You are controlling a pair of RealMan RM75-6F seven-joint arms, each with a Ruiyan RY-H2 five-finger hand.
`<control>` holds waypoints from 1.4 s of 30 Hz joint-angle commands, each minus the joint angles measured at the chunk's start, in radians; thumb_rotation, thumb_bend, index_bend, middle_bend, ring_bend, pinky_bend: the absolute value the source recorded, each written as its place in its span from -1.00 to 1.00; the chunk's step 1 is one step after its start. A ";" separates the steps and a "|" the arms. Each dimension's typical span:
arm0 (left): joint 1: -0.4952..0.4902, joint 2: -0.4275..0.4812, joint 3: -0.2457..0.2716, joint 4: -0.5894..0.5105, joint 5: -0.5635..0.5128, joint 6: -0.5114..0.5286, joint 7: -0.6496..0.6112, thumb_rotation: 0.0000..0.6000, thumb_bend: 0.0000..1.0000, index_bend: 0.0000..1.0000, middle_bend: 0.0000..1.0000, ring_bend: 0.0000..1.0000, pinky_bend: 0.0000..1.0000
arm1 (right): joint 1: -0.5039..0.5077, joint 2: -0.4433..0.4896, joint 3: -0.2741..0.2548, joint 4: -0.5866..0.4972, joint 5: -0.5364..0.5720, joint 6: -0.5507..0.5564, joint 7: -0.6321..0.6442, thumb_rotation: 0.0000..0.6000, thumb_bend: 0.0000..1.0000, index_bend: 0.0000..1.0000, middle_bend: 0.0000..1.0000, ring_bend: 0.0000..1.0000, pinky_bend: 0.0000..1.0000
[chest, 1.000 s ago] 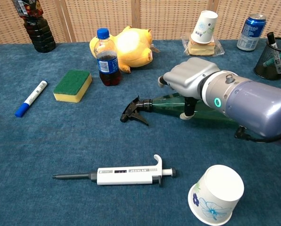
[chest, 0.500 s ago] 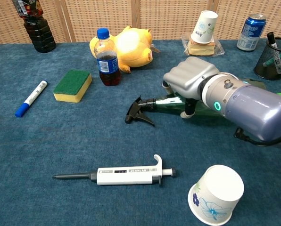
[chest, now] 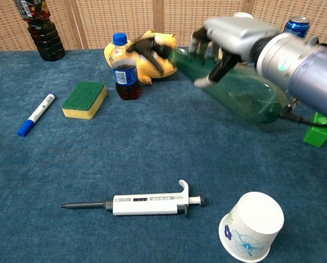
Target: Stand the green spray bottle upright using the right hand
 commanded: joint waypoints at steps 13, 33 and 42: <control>0.004 0.050 0.002 -0.116 -0.007 0.013 0.106 1.00 -0.34 -0.37 -0.33 -0.48 -0.53 | -0.224 0.081 0.307 -0.004 0.041 -0.102 0.901 1.00 -0.35 0.39 0.33 0.12 0.17; -0.002 0.093 0.001 -0.186 -0.019 0.007 0.185 1.00 -0.34 -0.37 -0.33 -0.48 -0.53 | -0.208 -0.202 0.211 0.434 -0.284 0.060 1.164 1.00 -0.44 0.35 0.32 0.07 0.11; 0.000 0.106 0.004 -0.202 -0.011 0.015 0.195 1.00 -0.35 -0.37 -0.33 -0.48 -0.53 | -0.195 -0.316 0.176 0.645 -0.359 0.132 1.221 1.00 -0.49 0.34 0.31 0.06 0.10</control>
